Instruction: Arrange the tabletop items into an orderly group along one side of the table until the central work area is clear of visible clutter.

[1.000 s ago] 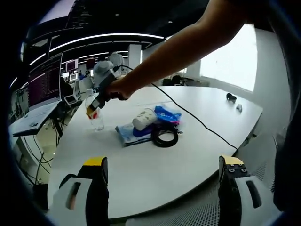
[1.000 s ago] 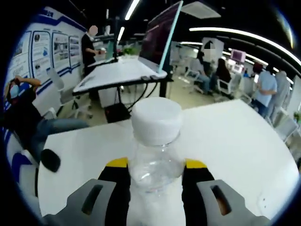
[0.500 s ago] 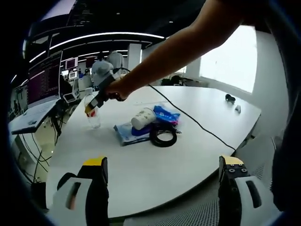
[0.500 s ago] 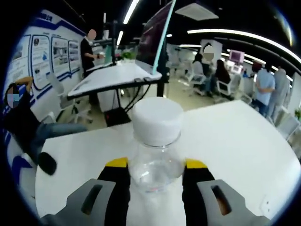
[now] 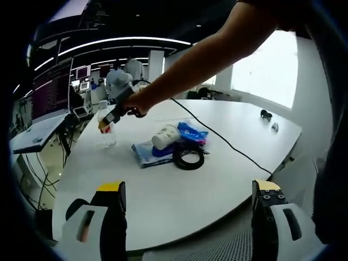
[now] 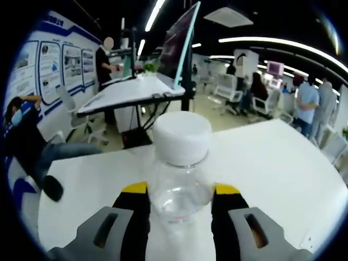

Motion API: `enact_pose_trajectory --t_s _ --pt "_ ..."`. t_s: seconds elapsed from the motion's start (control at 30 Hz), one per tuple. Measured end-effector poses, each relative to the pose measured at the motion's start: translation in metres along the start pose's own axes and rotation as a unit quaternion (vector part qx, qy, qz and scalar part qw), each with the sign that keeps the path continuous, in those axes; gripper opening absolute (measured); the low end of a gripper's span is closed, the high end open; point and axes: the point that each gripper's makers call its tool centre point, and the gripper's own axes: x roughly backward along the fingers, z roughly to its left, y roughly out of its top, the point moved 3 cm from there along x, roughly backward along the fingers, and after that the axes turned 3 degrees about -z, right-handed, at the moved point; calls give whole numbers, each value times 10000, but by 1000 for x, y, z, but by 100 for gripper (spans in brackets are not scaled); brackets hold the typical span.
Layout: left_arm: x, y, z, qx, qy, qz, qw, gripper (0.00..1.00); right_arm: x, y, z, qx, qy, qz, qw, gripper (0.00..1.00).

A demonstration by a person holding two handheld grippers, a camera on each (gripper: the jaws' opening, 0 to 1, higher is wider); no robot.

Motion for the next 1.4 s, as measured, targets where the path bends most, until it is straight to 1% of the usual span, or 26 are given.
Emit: enact_pose_trajectory --t_s 0.13,0.3,0.4,0.53,0.7,0.77,0.87,0.93,1.0,1.07,1.17,1.23,1.3,1.4 --pt "0 -1 -1 -22 -15 39 10000 96 1 -1 0 -36 35 15 10000 40" --pt "0 0 0 73 12 -31 10000 96 2 -2 2 -102 76 53 9999 40" --pt "0 -2 -2 -34 -22 43 10000 96 0 -1 1 -145 106 47 9998 41" --pt "-1 -4 -4 -151 -47 101 9998 96 -2 2 -1 -175 103 -21 9998 43" --pt "-1 -3 -2 -119 -27 78 9999 96 -2 9 -3 -199 98 -145 9996 44" --pt "-1 -3 -2 -137 -32 88 9999 96 -2 10 -6 -214 101 -173 9996 44" --pt "-1 -4 -3 -167 -49 107 9998 96 1 11 -6 -231 129 -189 9995 44" --pt "-1 -3 -1 -78 -32 96 9999 96 3 12 -4 -207 180 -177 9995 44" --pt "0 1 2 175 26 -47 9998 96 7 12 -4 -146 218 -145 9996 44" --pt "2 3 6 307 63 -149 9994 96 8 11 -5 -81 237 -123 9996 44" --pt "1 3 5 293 73 -151 9994 95 12 10 -4 -45 288 -79 9995 45" --pt "0 2 2 186 37 -83 9998 96 18 8 -2 -18 296 -41 9996 45" --pt "-1 1 1 119 21 -45 9999 96 19 9 -2 18 303 -12 9995 45" --pt "-1 1 2 125 28 -51 9999 95 22 11 -3 -57 304 -86 9995 45"
